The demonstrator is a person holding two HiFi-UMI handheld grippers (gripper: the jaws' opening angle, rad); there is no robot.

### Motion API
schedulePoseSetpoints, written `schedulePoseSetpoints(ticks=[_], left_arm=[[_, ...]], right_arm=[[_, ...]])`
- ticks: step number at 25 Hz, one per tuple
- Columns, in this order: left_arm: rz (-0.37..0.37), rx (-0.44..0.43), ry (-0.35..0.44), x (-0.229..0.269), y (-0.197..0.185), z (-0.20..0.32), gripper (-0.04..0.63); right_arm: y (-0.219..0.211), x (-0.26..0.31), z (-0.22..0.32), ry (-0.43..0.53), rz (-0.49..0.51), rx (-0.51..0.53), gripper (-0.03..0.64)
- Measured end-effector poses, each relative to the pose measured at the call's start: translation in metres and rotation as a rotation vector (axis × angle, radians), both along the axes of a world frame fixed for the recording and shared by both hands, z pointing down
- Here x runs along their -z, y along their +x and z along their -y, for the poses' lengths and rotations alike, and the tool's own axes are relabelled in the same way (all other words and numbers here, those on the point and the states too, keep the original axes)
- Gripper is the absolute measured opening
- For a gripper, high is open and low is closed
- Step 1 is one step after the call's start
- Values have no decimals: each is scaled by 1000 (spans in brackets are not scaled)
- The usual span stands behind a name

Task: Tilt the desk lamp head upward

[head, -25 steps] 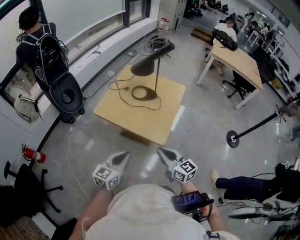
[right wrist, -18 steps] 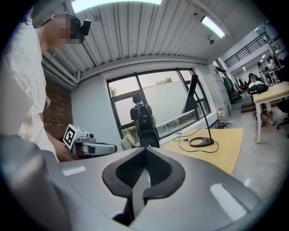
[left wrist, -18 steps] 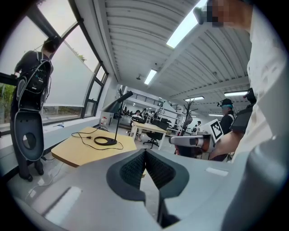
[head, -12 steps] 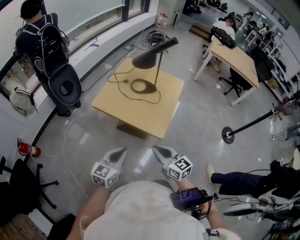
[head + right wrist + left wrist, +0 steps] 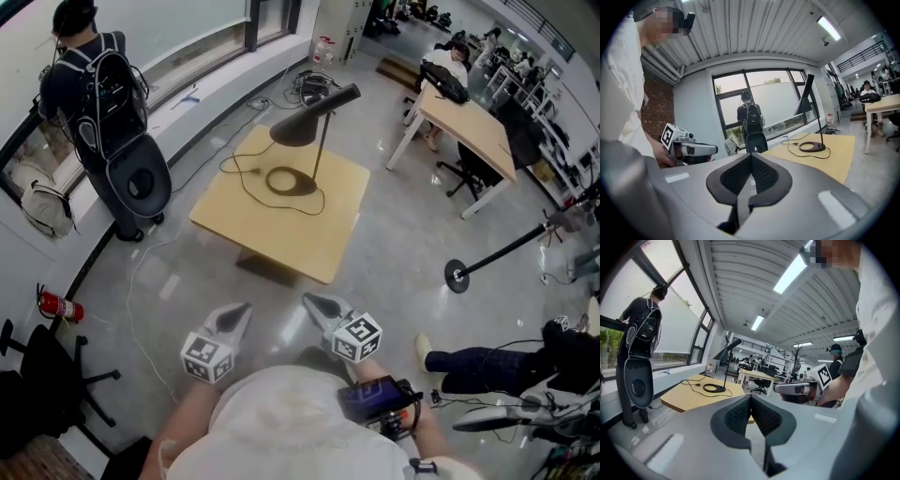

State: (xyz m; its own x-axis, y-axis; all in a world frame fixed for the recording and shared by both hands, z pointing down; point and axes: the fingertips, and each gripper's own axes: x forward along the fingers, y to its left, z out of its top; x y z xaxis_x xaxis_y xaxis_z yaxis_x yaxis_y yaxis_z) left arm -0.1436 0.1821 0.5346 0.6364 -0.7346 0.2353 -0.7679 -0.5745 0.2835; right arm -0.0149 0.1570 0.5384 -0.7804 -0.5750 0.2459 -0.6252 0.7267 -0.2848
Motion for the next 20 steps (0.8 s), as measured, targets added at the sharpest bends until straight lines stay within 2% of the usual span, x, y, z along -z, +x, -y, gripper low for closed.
schedulePoseSetpoints(ticks=[11, 20], left_arm=[[21, -2, 0, -1, -13, 26, 2], [19, 35, -26, -11, -13, 88, 2]], right_arm=[[-2, 0, 26, 21, -17, -4, 11], [-8, -7, 96, 37, -12, 36, 11]])
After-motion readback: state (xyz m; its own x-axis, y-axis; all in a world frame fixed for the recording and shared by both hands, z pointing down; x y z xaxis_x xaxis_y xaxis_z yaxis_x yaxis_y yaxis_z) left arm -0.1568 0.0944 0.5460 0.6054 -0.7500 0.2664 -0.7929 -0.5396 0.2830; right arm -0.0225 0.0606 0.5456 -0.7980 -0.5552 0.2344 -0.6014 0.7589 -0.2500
